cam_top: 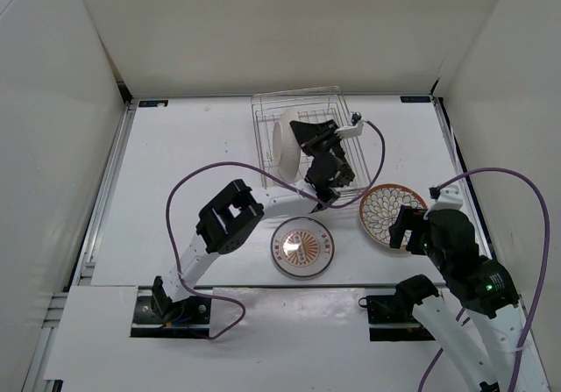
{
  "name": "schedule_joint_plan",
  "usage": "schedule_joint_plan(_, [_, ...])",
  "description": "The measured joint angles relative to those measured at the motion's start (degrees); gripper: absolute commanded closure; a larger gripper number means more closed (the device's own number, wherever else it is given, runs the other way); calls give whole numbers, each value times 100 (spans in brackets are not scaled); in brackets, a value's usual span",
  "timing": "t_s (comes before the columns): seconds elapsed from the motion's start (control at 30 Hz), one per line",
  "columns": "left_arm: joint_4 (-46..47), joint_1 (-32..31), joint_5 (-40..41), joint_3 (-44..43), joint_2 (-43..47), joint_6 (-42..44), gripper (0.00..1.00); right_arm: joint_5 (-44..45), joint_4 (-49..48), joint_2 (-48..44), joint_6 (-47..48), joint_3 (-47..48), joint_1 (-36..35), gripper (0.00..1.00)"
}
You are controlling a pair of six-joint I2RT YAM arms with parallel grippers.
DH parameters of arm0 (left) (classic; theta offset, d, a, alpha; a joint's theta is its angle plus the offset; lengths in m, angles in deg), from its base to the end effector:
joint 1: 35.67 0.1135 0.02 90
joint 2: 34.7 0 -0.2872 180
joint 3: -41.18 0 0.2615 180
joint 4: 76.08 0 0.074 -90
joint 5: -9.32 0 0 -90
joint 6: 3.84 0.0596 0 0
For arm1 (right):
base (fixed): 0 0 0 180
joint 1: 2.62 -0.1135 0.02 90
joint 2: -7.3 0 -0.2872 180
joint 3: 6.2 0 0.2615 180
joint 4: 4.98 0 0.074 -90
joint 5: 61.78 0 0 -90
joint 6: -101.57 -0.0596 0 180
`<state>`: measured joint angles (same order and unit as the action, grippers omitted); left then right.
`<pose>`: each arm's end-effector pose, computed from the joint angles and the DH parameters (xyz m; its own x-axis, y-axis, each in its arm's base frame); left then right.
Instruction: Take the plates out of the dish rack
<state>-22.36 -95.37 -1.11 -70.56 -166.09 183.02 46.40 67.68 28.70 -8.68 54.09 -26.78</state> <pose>0.3162 -0.4249 0.2885 -0.2867 0.8468 -0.4481 -0.2502 0.3853 0.8882 0.0667 0.0095 0.3099 -0.5285 0.1233 -0.8399 0.0327 0.9916 0.1250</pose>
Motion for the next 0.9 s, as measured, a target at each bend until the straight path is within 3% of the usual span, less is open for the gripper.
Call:
schedule_joint_plan(0.47, [678,120,490,9,310,828,100,-35,0,0,37,-2,-2,14])
schedule_joint_plan(0.7, [726,415,1054,313,1971,1102,100,-59,-4,0,61,-2,-22,14])
schedule_joint_plan(0.9, [966,448,1075,-79,3259,1547,100,-98,-52,-15,98,-2,-28,14])
